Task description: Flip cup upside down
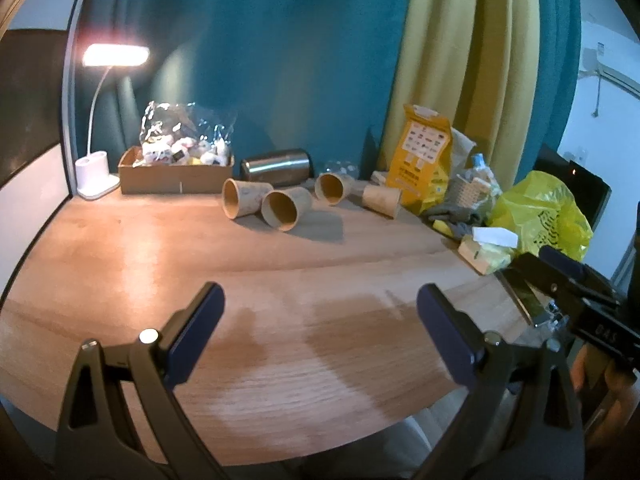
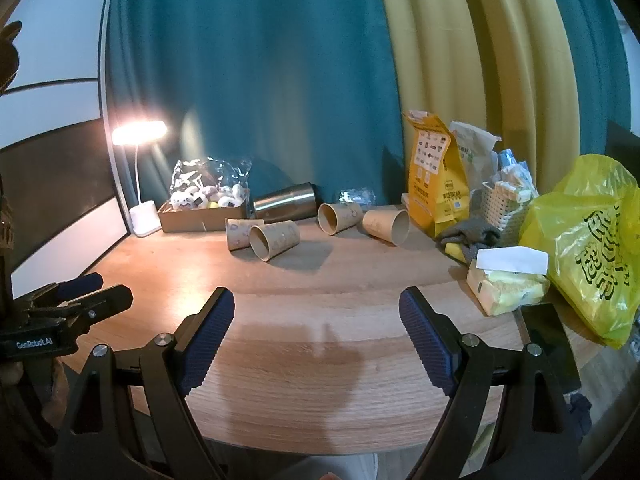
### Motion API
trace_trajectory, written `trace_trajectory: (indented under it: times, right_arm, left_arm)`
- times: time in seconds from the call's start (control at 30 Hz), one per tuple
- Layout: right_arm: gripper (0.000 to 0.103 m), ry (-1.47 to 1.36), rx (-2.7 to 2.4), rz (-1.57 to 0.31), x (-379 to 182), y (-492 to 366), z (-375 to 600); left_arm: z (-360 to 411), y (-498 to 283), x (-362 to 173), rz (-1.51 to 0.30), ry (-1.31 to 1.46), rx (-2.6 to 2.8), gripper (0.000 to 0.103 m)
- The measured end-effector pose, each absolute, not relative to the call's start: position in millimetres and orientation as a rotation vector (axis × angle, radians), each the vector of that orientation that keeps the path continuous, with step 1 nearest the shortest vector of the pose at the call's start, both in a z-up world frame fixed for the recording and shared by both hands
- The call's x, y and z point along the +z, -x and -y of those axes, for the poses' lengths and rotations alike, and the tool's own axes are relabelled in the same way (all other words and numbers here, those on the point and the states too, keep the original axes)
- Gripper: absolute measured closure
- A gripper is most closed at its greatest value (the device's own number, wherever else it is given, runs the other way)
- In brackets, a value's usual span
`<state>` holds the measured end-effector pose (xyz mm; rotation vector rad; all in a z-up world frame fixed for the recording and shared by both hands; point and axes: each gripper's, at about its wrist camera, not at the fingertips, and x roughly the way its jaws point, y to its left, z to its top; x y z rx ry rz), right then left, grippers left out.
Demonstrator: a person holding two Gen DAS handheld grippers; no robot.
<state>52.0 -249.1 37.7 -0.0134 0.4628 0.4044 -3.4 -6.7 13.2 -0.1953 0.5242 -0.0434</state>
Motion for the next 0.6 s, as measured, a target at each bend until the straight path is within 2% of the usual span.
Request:
trace_trajectory:
  times: [0.6]
  right_arm:
    - [0.016,0.011,0.407,-0.459,35,-51,249]
  left_arm:
    - [11,2,25,-0.497,0.143,-0.014,0.005]
